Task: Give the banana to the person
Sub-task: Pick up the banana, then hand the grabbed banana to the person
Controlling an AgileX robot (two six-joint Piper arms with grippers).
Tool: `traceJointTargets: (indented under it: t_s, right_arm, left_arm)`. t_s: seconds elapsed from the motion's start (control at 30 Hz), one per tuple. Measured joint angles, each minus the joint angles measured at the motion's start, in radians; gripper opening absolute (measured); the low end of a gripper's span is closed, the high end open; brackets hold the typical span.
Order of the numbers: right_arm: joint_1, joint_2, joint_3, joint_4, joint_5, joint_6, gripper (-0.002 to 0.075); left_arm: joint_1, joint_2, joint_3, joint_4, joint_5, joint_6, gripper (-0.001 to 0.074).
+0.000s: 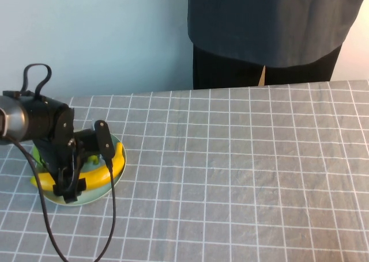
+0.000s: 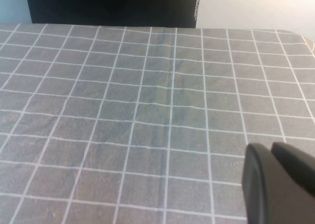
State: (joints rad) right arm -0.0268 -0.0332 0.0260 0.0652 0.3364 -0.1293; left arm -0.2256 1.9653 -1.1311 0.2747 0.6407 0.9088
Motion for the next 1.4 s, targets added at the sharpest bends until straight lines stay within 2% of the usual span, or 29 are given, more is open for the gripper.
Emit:
traceJointTargets:
  t_s: [0.2,0.43,0.7,0.83,0.93,1.13,1.4]
  right_arm:
    - [0.0,0.0,0.0,0.0,0.0,0.0,-0.0006]
    - [0.0,0.0,0.0,0.0,0.0,0.0,-0.0006]
    - [0.0,0.0,0.0,0.0,0.0,0.0,-0.0006]
    - [0.0,0.0,0.0,0.0,0.0,0.0,-0.0006]
    - [0.0,0.0,0.0,0.0,0.0,0.0,-0.0006]
    - [0.0,0.0,0.0,0.0,0.0,0.0,-0.0006]
    - [0.0,0.0,0.0,0.0,0.0,0.0,-0.0006]
  left_arm:
    - [0.0,0.037,-0.002,0.0,-0.017,0.031,0.0449]
    - [0.0,0.038,-0.005,0.0,-0.022,0.038,0.0272]
    - [-0.014,-0.124,-0.006,-0.094,0.069,0.038,0.0274]
    - [-0.087,-0.268,-0.016,-0.22,0.047,0.04,0.0274]
    - [-0.165,-0.322,-0.063,-0.28,-0.033,0.047,0.0274]
    - [-0.279,-0.275,-0.236,-0.317,-0.145,0.025,0.0273]
    - [-0.315,-0.092,-0.479,-0.334,-0.175,-0.027,0.0272]
